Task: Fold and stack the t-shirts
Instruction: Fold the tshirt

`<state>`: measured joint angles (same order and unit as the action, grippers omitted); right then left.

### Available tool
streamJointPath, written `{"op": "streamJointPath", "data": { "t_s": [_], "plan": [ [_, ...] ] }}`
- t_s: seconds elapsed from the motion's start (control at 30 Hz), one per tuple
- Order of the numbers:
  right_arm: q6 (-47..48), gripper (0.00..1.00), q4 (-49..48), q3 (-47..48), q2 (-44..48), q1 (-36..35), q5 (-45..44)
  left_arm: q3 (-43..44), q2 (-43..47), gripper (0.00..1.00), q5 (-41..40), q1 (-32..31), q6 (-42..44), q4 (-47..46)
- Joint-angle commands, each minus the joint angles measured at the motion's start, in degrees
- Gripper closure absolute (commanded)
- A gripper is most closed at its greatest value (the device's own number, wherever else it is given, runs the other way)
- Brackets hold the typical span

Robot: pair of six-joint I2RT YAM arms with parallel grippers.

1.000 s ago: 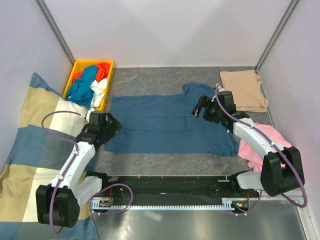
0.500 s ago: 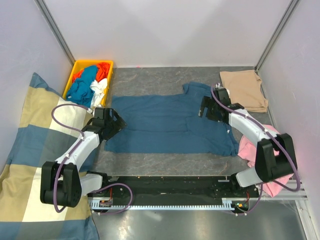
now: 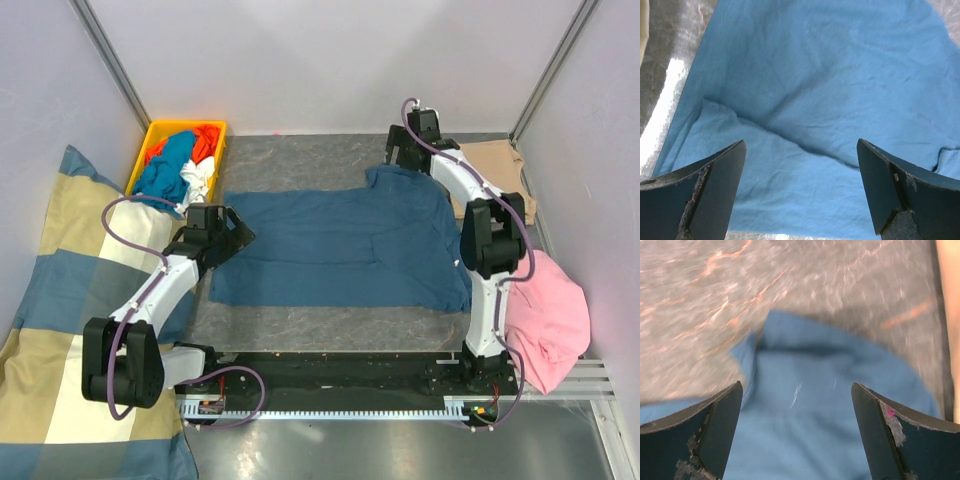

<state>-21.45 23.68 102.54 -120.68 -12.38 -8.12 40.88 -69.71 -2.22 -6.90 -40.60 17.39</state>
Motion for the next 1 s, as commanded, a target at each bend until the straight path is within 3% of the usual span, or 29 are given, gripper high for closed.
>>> {"op": "streamJointPath", "data": {
  "t_s": [0.0,0.33,0.83,0.97],
  "plan": [
    [9.0,0.02,0.8,10.3,-9.6,1.6,2.5,-1.6,-0.1,0.0,1.8,-0.2,1.6,-1.0],
    [11.0,0.02,1.9,23.4,-22.3,5.5,8.0,-1.5,-0.6,0.0,1.5,-0.2,1.9,-0.7],
    [11.4,0.05,3.5,20.2,-22.8,6.3,19.6,-1.7,-2.1,0.01,1.7,-0.1,1.4,-0.9],
    [11.9,0.12,4.6,19.4,-22.8,6.2,20.3,-1.9,-1.9,0.01,1.8,-0.1,1.5,-0.9]
  ]
}}
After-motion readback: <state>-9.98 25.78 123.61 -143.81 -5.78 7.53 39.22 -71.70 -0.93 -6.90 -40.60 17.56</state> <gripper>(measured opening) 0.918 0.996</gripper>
